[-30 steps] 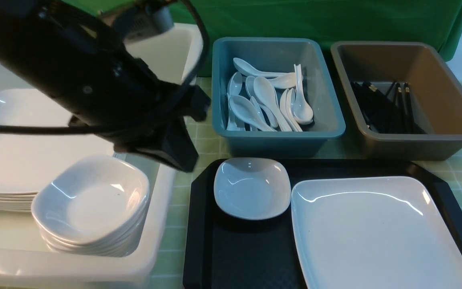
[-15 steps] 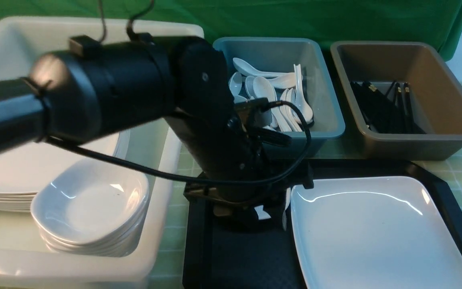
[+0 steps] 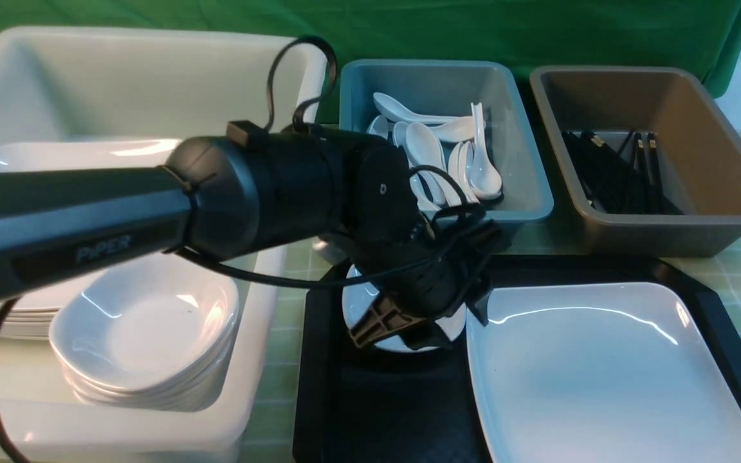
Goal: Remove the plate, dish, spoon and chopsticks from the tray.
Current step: Use the left arm to grab a small plate from the dinner plate, then use the left arm to put the small plate into the large storage box on the left, then use the left arm to grab a plate from the dinner plate
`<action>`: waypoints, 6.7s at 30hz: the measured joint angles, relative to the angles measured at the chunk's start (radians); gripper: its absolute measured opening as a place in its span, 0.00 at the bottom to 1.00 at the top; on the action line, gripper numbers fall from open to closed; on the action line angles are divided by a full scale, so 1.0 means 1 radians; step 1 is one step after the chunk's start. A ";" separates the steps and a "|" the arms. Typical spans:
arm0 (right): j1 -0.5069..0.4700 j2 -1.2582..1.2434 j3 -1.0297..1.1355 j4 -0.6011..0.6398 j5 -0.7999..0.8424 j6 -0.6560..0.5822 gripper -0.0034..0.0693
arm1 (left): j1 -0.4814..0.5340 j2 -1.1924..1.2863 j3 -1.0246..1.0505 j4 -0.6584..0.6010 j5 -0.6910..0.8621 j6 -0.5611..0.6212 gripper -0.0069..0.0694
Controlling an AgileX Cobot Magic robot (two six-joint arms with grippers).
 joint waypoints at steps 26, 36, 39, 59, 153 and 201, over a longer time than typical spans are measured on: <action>0.000 0.000 0.000 0.000 0.032 0.039 0.38 | -0.073 0.051 0.000 0.334 0.104 -0.905 0.47; 0.000 0.000 0.000 0.001 0.048 0.045 0.37 | -0.073 0.086 0.000 0.467 0.105 -1.038 0.47; 0.000 0.000 0.000 0.004 0.048 0.045 0.37 | -0.073 0.108 0.000 0.468 0.086 -1.055 0.47; 0.000 0.000 0.000 0.019 0.056 0.046 0.38 | -0.069 0.139 -0.006 0.522 0.033 -1.069 0.36; 0.000 0.000 0.000 0.023 0.059 0.046 0.38 | 0.467 -0.807 0.560 0.255 0.239 -0.056 0.21; 0.000 0.000 0.000 0.023 0.072 0.047 0.38 | 0.467 -0.808 0.382 0.282 0.466 0.362 0.64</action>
